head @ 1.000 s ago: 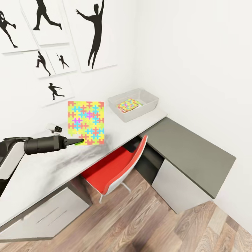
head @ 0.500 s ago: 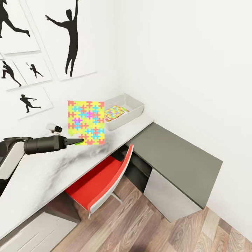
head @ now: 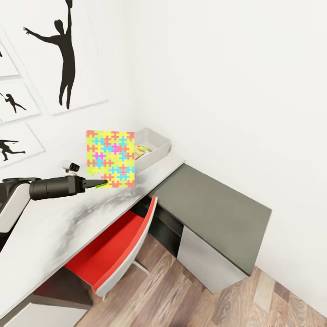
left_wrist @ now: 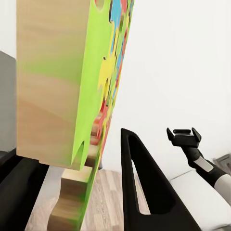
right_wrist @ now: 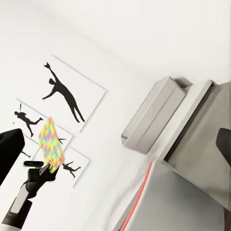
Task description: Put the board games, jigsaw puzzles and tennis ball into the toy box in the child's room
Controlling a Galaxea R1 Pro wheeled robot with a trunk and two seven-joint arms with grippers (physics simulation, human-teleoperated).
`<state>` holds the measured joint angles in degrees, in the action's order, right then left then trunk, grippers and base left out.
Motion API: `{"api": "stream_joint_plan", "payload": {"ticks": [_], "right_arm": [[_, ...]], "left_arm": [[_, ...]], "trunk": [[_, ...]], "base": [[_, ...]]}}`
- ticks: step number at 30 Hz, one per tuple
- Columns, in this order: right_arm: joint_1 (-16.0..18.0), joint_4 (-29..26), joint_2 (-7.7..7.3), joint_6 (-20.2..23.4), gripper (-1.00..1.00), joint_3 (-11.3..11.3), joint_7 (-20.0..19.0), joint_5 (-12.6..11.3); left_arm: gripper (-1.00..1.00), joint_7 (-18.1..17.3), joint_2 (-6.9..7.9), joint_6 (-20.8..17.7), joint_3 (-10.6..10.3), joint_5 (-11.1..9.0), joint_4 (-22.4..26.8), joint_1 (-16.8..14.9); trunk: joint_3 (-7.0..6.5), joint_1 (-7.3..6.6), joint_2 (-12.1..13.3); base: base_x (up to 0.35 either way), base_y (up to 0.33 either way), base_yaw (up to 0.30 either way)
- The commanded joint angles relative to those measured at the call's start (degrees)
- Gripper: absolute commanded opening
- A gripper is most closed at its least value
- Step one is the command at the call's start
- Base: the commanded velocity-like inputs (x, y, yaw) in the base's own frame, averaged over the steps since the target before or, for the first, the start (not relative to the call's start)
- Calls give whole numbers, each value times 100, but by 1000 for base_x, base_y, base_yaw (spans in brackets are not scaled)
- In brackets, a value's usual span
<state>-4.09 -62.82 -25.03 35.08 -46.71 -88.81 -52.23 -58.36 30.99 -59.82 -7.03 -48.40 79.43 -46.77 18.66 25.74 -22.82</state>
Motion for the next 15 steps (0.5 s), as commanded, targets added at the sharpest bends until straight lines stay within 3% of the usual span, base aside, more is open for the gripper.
{"api": "stream_joint_plan", "payload": {"ticks": [1, 15], "right_arm": [[-4, -5, -2, 60, 100, 4, -4, -24], [-4, -8, 6, 52, 100, 4, -4, -29]], "left_arm": [[-100, -18, 5, -18, -9, -3, -2, -7], [-100, -18, 49, -18, -15, -6, -4, -8]], "trunk": [[0, 4, -10], [-127, 4, -10]], "base": [[18, -16, -173], [13, 14, -172]]}}
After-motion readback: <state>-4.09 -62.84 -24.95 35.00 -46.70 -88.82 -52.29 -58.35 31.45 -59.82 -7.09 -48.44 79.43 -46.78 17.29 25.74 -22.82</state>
